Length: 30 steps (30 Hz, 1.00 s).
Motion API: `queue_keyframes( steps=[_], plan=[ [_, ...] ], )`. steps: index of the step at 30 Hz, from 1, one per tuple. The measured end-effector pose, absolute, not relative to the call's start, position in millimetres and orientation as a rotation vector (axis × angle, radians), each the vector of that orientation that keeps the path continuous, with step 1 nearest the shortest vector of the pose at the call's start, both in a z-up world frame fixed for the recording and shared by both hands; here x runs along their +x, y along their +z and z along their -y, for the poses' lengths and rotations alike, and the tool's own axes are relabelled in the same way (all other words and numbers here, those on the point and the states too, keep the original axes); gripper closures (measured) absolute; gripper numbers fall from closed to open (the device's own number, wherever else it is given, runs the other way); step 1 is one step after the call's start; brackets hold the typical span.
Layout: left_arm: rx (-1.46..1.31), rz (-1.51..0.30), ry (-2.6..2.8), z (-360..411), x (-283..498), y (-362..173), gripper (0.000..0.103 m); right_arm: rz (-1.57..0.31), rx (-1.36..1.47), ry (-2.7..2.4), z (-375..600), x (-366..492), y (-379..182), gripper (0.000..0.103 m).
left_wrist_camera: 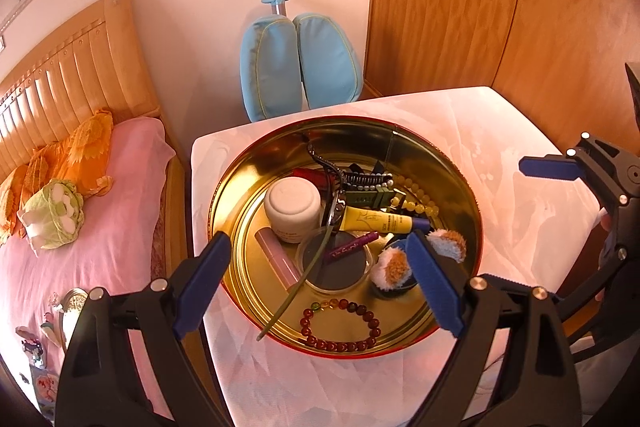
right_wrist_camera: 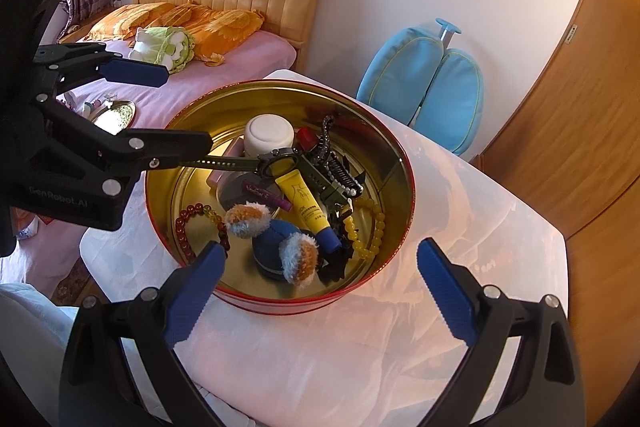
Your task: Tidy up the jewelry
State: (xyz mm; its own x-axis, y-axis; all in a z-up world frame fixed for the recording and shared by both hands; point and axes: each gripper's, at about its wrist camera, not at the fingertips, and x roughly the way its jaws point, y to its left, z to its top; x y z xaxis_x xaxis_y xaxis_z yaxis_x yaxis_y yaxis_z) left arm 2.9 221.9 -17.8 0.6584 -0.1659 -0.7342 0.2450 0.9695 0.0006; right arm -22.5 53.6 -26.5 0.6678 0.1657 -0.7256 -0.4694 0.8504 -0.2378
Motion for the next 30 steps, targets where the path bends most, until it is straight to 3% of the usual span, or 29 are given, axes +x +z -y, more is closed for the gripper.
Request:
queue_keyframes(
  steps=[30],
  plan=[
    [0.088,-0.856,-0.221,-231.9,6.7,-22.0,0.016,-0.763,-0.428,0.366,-59.7,-25.5,-26.4,0.005]
  ],
)
